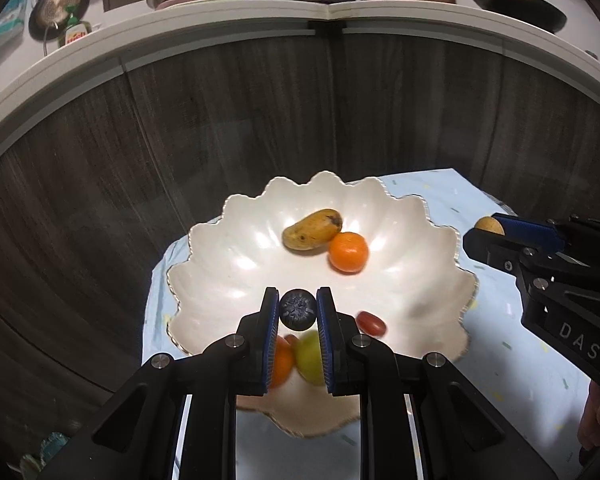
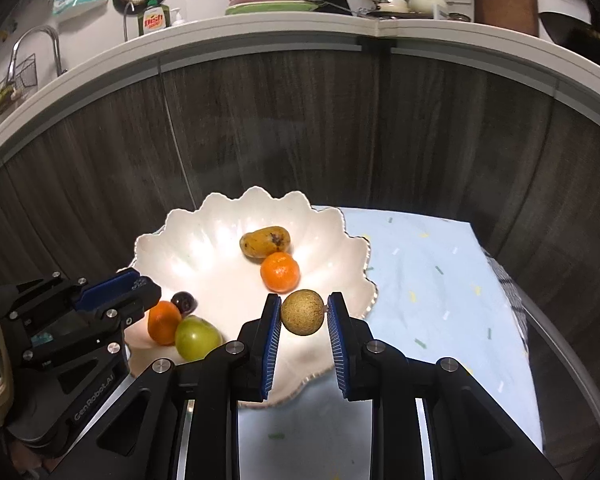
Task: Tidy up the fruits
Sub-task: 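Lift the blueberry and small brown fruit and carry them over the bowl, then open the left tool and the right tool to drop both fruits into the bowl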
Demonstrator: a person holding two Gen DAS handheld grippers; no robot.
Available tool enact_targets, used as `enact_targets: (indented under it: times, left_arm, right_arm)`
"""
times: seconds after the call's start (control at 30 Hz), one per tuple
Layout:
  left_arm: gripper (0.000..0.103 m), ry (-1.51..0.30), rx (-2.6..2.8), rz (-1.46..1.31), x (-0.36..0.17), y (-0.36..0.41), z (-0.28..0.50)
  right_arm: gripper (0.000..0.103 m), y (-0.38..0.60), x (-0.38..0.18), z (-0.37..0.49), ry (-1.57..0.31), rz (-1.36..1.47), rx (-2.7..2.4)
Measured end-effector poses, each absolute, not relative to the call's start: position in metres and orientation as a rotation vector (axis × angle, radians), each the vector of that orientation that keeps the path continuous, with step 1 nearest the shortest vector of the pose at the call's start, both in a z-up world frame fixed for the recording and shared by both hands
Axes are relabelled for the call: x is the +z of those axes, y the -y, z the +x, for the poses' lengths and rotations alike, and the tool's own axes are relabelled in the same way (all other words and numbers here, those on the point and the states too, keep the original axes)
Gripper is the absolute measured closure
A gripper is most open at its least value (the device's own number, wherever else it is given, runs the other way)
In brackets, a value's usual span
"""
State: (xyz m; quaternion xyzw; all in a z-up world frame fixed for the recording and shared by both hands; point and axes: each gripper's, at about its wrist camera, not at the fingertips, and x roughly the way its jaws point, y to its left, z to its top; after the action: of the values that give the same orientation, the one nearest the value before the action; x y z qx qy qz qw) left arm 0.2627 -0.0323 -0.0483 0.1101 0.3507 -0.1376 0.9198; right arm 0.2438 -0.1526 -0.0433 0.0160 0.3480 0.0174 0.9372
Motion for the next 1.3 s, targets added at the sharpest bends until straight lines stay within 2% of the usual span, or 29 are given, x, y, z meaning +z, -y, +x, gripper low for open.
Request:
enact_targets:
  times: [0.67, 0.7, 0.8, 0.83, 0.97, 1.0, 1.03, 1.2, 1.3]
  left_arm:
    - [0.082, -0.805, -0.263, 0.191, -0.079, 0.024, 0.309]
    - [0.081, -0.812, -0.264, 0.188, -0.079, 0.024, 0.309]
    - [0.061, -0.813, -0.258, 0.184, -0.078, 0.023, 0.309]
    - [0.060, -0.809, -0.255, 0.185, -0.077, 0.023, 0.308]
    - [0.055, -0.811, -0.238, 0.190, -0.074, 0.021, 0.306]
    - [0.050, -0.808, -0.230, 0.193, -0.073, 0.020, 0.305]
    - [0.044, -0.804, -0.221, 0.197, -0.071, 0.019, 0.304]
    - [0.039, -0.794, -0.194, 0.205, -0.062, 0.015, 0.296]
    - [0.028, -0.789, -0.169, 0.202, -0.056, 0.011, 0.290]
  right_arm:
    - [0.078, 0.148, -0.078, 0.288, -0.855, 0.041, 0.050]
    - [0.078, 0.149, -0.078, 0.289, -0.861, 0.043, 0.049]
    - [0.076, 0.149, -0.078, 0.290, -0.871, 0.048, 0.044]
    - [0.074, 0.149, -0.077, 0.291, -0.874, 0.045, 0.041]
    - [0.050, 0.148, -0.074, 0.289, -0.865, 0.038, 0.025]
    - [0.043, 0.148, -0.073, 0.287, -0.860, 0.037, 0.020]
    - [0.040, 0.148, -0.072, 0.286, -0.854, 0.037, 0.016]
    - [0.035, 0.146, -0.065, 0.280, -0.838, 0.039, 0.012]
    - [0.031, 0.145, -0.059, 0.275, -0.826, 0.038, 0.009]
